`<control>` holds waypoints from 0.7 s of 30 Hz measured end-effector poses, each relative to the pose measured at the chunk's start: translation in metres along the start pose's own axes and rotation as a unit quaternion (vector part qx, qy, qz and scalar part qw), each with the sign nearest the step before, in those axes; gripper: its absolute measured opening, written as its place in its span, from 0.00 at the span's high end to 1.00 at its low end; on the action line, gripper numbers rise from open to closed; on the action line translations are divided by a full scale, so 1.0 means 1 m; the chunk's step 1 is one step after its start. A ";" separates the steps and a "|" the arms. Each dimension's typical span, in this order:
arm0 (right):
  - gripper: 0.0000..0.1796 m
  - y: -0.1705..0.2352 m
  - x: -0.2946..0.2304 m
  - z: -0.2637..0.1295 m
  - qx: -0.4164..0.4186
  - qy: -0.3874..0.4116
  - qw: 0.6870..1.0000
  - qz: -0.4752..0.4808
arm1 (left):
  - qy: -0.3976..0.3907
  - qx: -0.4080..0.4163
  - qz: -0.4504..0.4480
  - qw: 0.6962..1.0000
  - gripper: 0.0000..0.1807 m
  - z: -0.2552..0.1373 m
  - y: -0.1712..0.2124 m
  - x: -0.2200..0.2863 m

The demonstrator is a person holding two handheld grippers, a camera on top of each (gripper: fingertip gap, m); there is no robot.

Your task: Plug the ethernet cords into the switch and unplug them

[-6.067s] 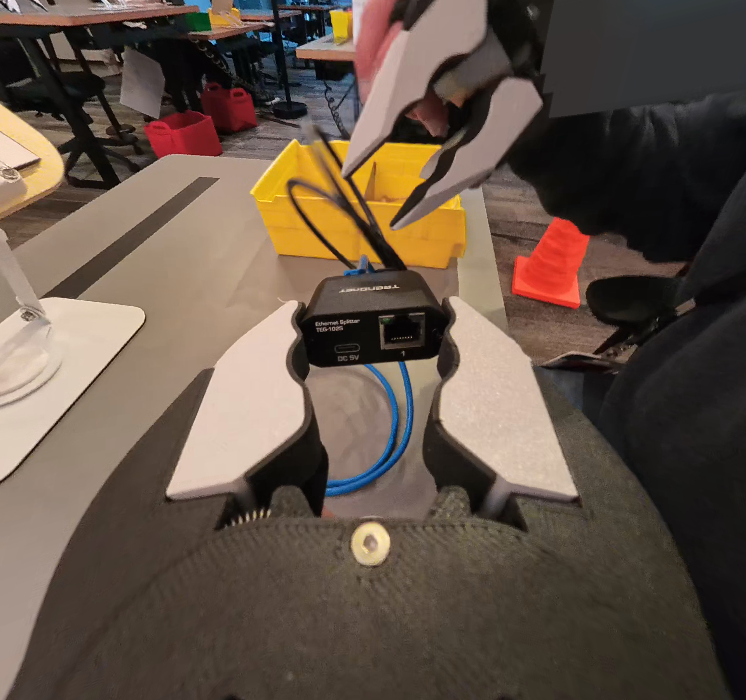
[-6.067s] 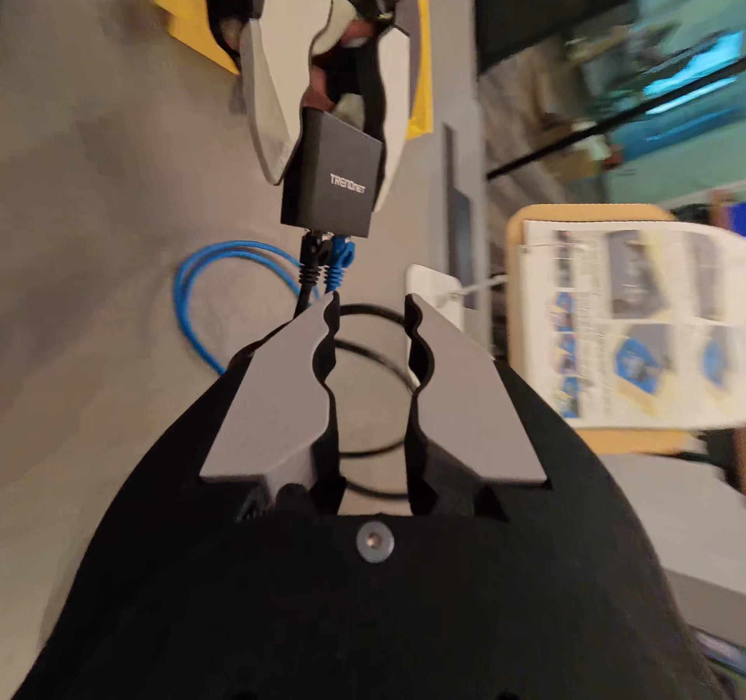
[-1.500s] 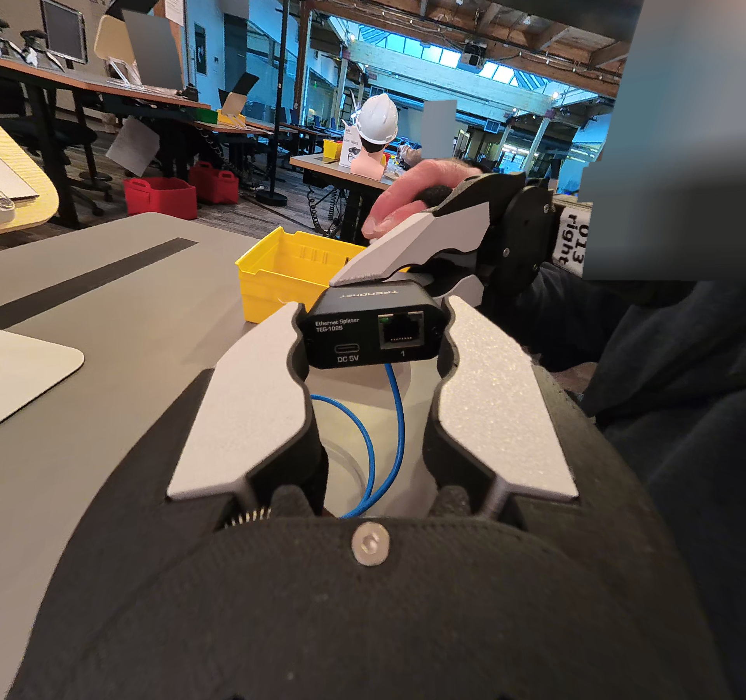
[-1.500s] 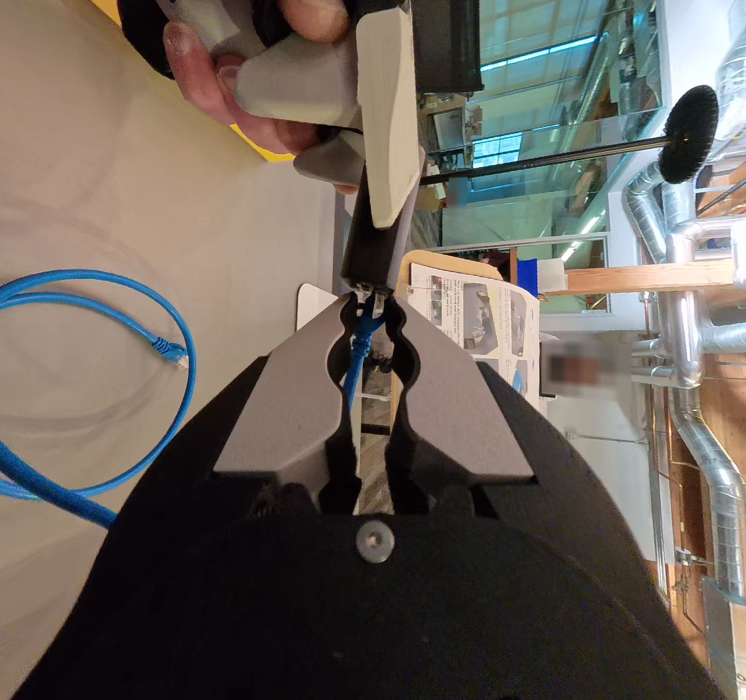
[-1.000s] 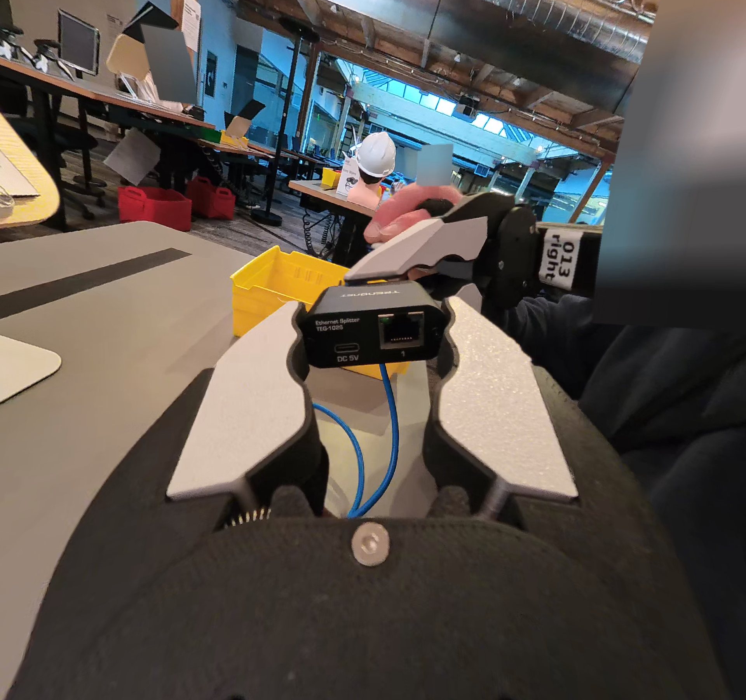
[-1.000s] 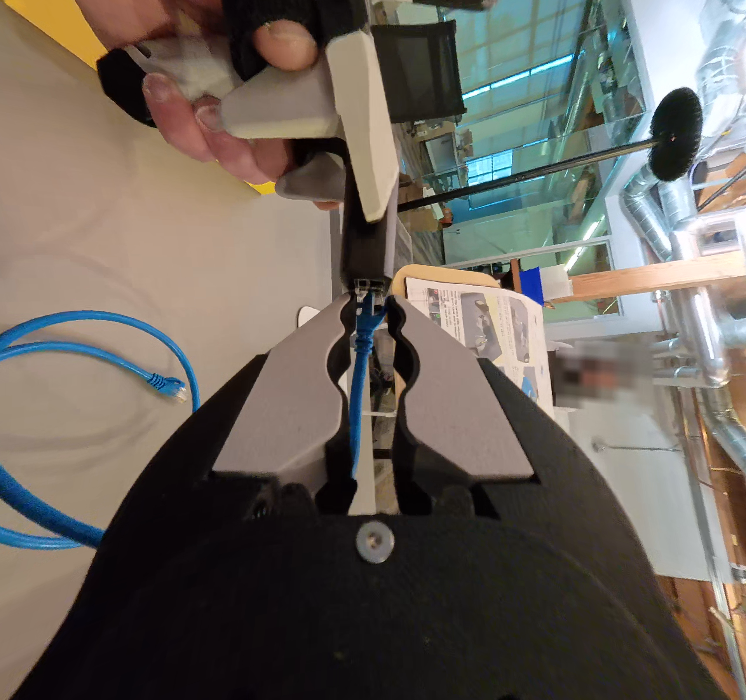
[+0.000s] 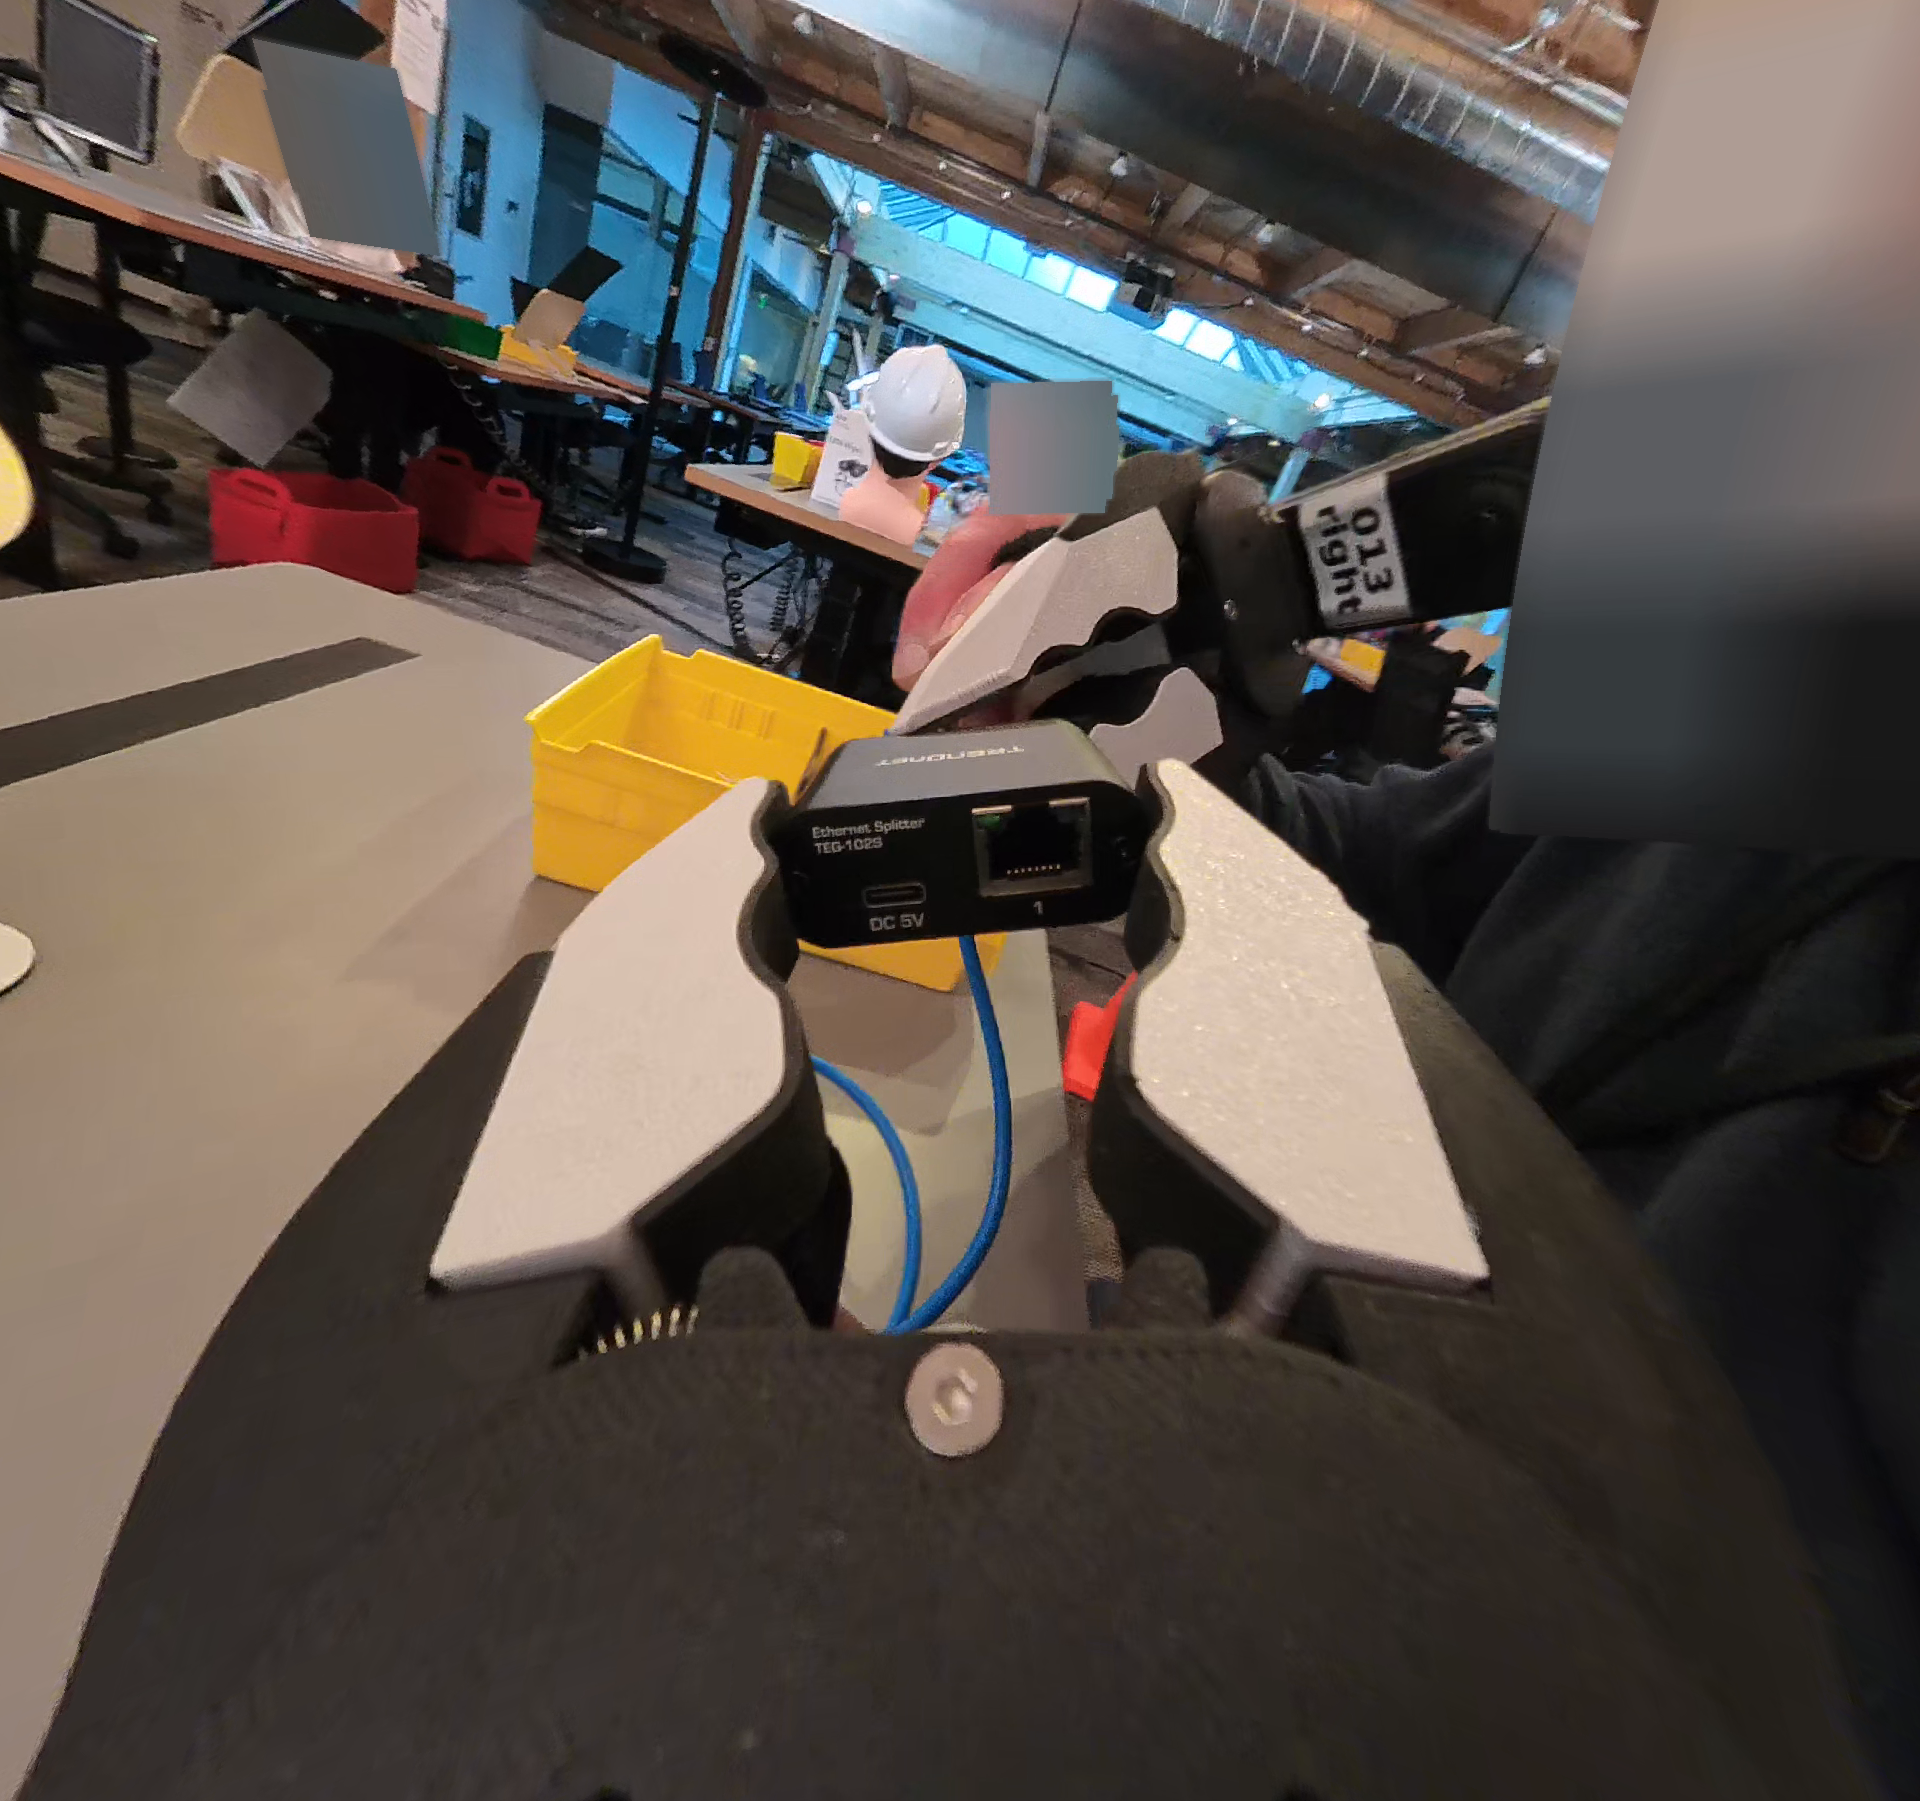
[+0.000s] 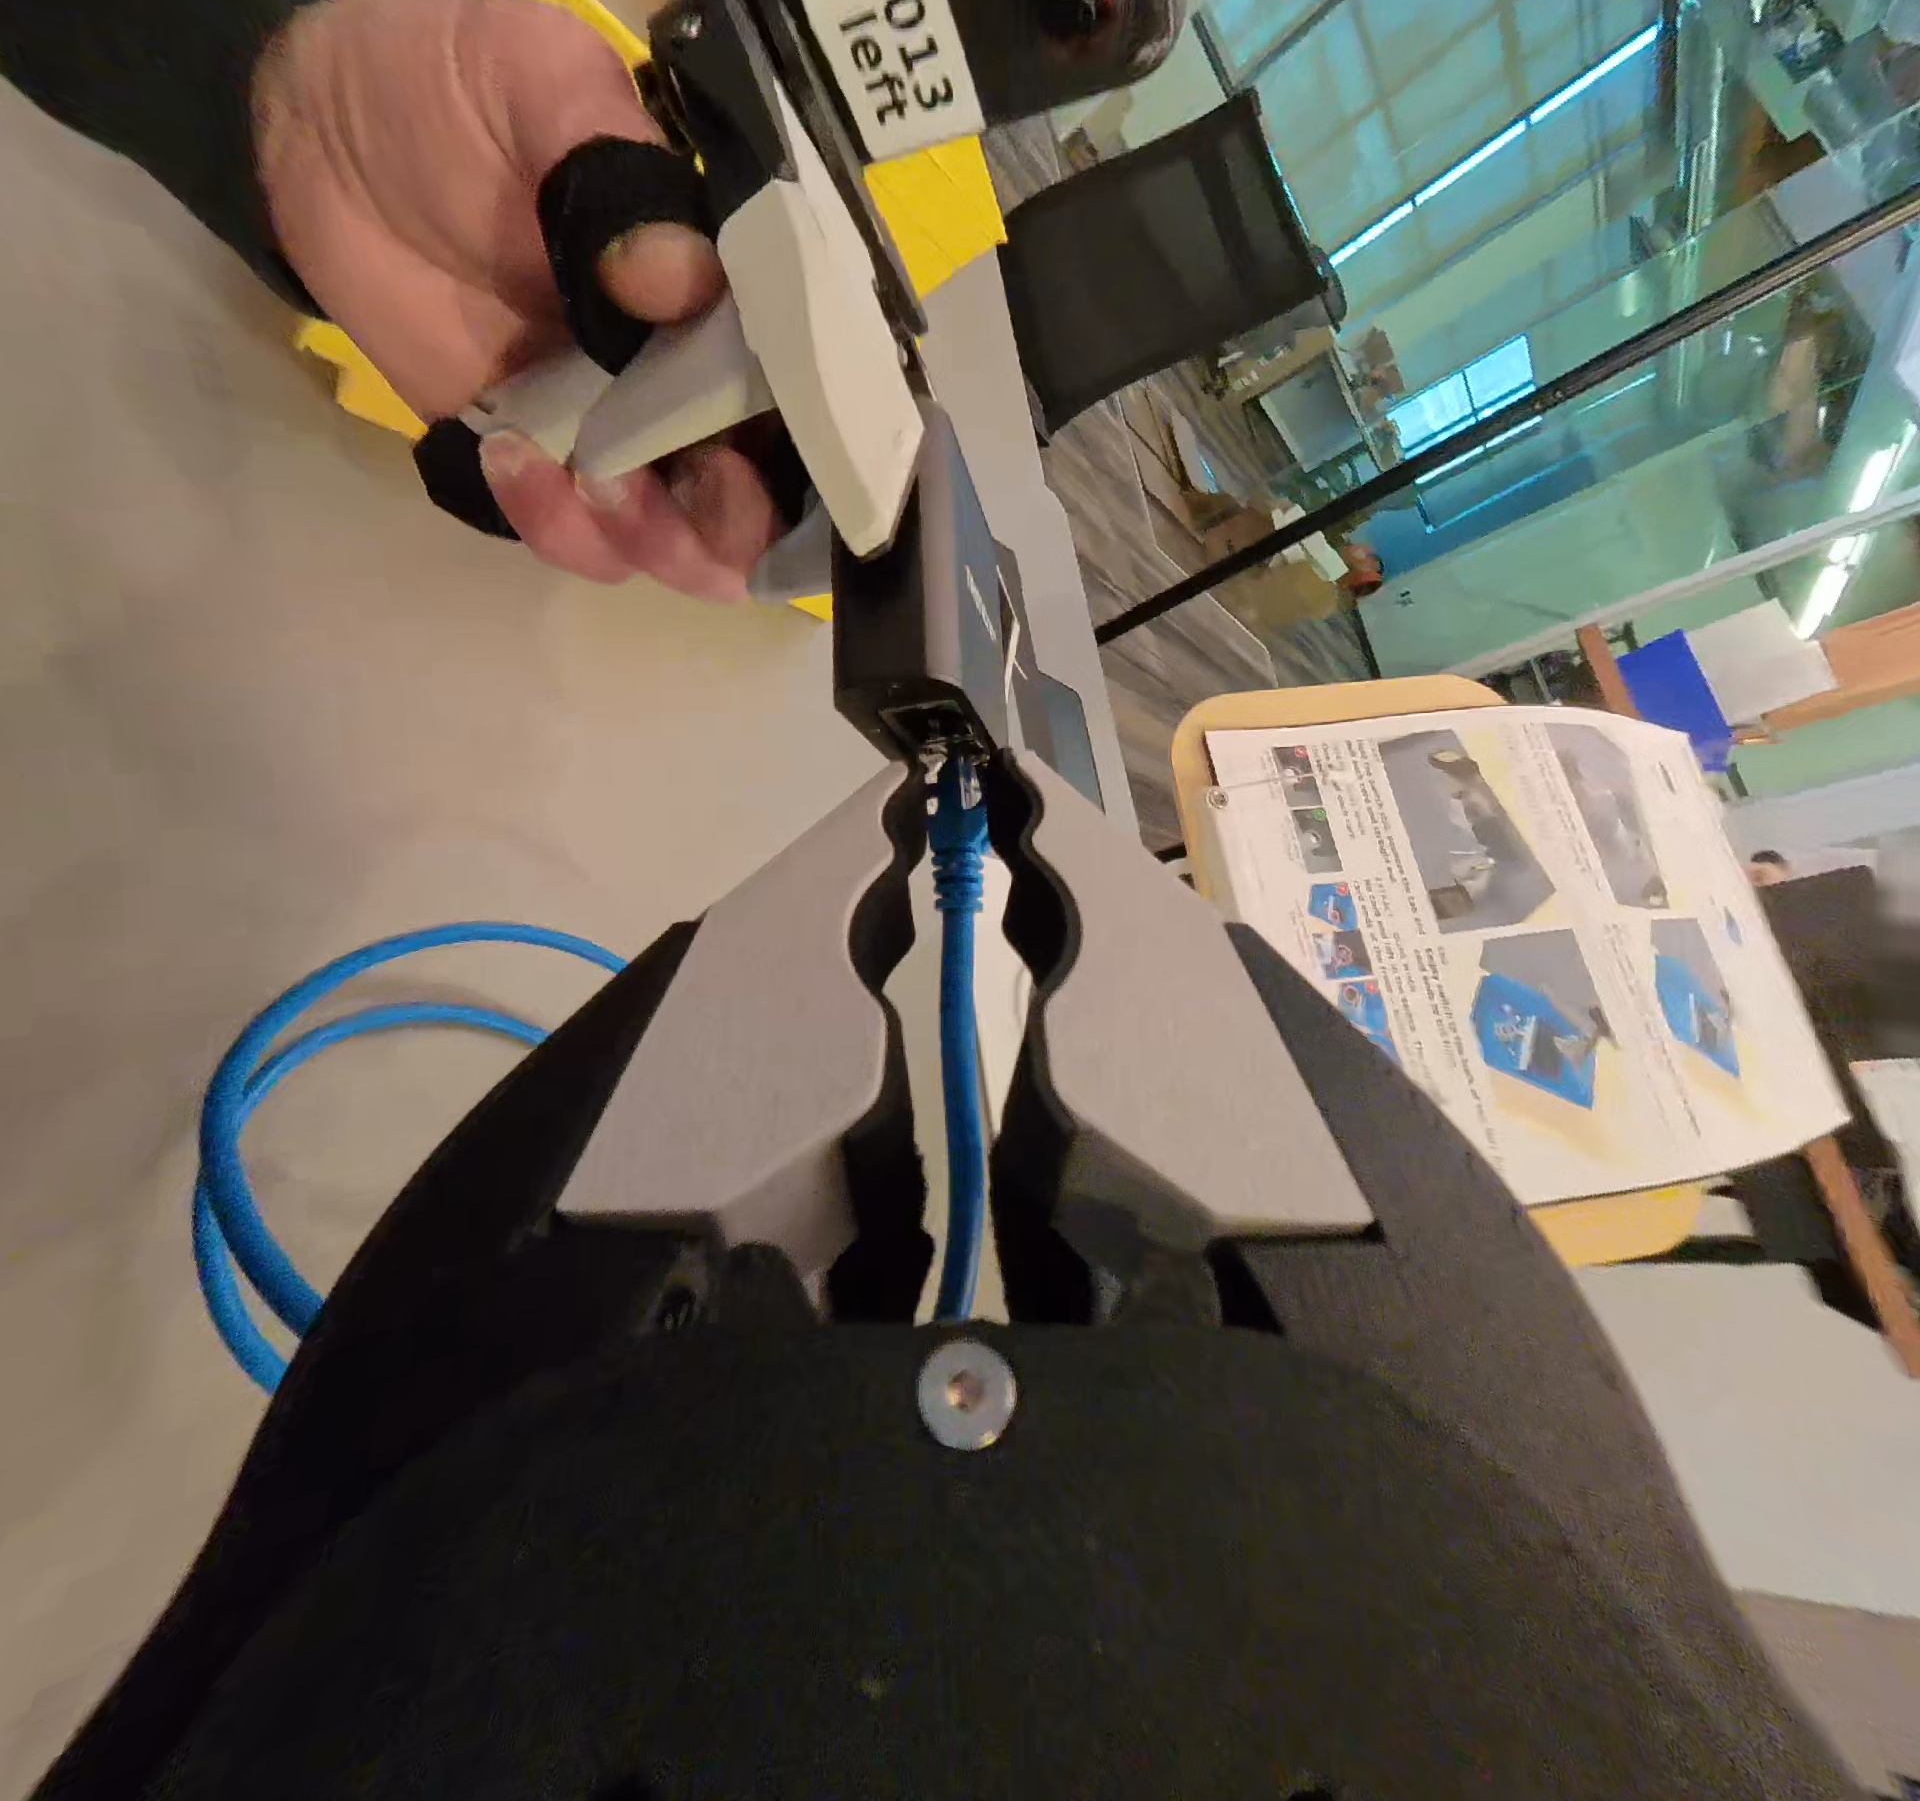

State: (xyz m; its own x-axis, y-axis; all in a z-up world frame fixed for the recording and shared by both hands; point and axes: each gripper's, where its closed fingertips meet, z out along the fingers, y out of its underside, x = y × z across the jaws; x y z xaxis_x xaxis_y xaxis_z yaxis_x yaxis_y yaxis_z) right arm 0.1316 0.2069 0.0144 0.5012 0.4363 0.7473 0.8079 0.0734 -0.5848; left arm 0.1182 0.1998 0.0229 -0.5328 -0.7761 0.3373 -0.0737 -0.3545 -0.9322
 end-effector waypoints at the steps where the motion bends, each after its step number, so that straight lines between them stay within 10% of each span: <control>1: 0.95 0.001 0.001 -0.001 0.005 -0.003 1.000 0.022 | 0.004 0.009 -0.006 1.000 0.66 -0.002 -0.002 0.000; 21: 0.95 0.020 0.126 -0.104 -0.086 0.191 0.978 -0.003 | -0.050 -0.010 0.060 0.997 0.66 -0.019 -0.010 -0.017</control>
State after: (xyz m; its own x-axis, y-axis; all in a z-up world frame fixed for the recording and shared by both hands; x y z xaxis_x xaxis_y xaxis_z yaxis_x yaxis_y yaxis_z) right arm 0.2434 0.1703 0.1297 0.5492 0.0666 0.8331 0.8348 -0.0915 -0.5430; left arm 0.1124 0.2265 0.0239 -0.4530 -0.8602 0.2344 -0.0327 -0.2467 -0.9685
